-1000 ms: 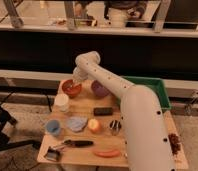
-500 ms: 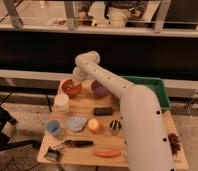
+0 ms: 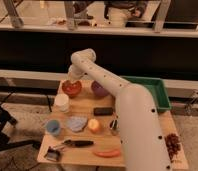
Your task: Place fork in red bowl
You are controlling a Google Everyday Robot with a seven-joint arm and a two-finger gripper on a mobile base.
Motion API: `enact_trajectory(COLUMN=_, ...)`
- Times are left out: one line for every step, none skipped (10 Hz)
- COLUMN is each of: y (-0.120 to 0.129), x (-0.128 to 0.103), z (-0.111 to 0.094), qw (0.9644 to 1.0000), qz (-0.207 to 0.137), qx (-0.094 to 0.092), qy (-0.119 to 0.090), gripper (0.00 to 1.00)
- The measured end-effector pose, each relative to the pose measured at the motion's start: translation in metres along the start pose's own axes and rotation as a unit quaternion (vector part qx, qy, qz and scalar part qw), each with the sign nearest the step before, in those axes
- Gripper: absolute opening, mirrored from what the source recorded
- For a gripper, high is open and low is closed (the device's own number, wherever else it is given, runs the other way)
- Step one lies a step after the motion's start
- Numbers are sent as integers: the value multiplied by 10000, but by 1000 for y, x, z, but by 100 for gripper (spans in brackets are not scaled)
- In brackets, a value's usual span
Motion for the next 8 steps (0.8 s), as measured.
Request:
enact_trajectory(y=-2, x=-2, z=1, qw=10000, qz=-20, qx=2, qy=-17, gripper=80)
enact_trajectory(y=-3, x=0, z=1, qw=10000, qz=-24, qx=1, qy=-16, gripper=80)
enact_trajectory(y=-3, x=1, z=2, qw=10000, qz=-17, qx=-2, qy=-15, gripper=80)
enact_trajectory(y=-3, x=1, z=3, qw=10000, qz=-16, qx=-8, qy=-11, gripper=80)
enact_trajectory(y=-4, x=2, z=3, qw=10000, qz=-8, qx=-2, qy=9, gripper=80)
enact_trajectory(y=-5, x=2, z=1, qw=10000, qz=1, qx=7, qy=34, gripper=80)
enact_trajectory(y=-4, x=2, z=-1, qw=10000, qz=-2, qx=8, qy=22, gripper=80)
enact_trajectory(y=2, x=8, z=-7, qw=10000, qz=9, qx=12, qy=29, gripper=80)
